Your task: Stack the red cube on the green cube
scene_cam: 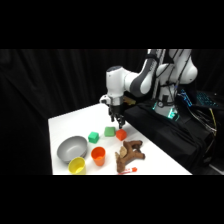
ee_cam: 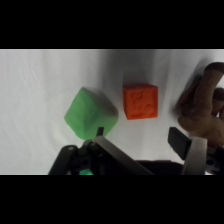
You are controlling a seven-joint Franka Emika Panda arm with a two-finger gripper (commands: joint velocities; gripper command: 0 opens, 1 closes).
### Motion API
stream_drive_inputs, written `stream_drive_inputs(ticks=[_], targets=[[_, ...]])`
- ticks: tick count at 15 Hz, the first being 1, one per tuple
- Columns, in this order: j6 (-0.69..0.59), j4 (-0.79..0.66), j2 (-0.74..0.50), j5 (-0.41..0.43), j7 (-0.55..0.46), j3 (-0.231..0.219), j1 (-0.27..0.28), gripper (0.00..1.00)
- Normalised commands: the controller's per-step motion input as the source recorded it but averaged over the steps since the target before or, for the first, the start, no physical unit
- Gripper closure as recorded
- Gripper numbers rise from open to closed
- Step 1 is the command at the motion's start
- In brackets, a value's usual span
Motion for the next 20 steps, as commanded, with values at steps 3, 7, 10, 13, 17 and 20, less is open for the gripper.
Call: stream_drive_inputs(ticks=[3, 7, 10, 13, 17, 20], targets=[[0.28, -0.05, 0.10, 0.042, -0.04, 0.047, -0.012, 0.00], [0.28, -0.11, 0.06, 0.021, 0.00, 0.059, 0.002, 0.00], [0.28, -0.14, 0.02, 0.028, 0.04, 0.069, 0.015, 0.00], [0.30, -0.13, 0.04, 0.044, 0.04, 0.066, 0.012, 0.00], [0.30, -0.09, 0.08, 0.082, 0.02, 0.079, -0.021, 0.00], [0.29, -0.05, 0.09, 0.098, 0.00, 0.108, -0.051, 0.00]])
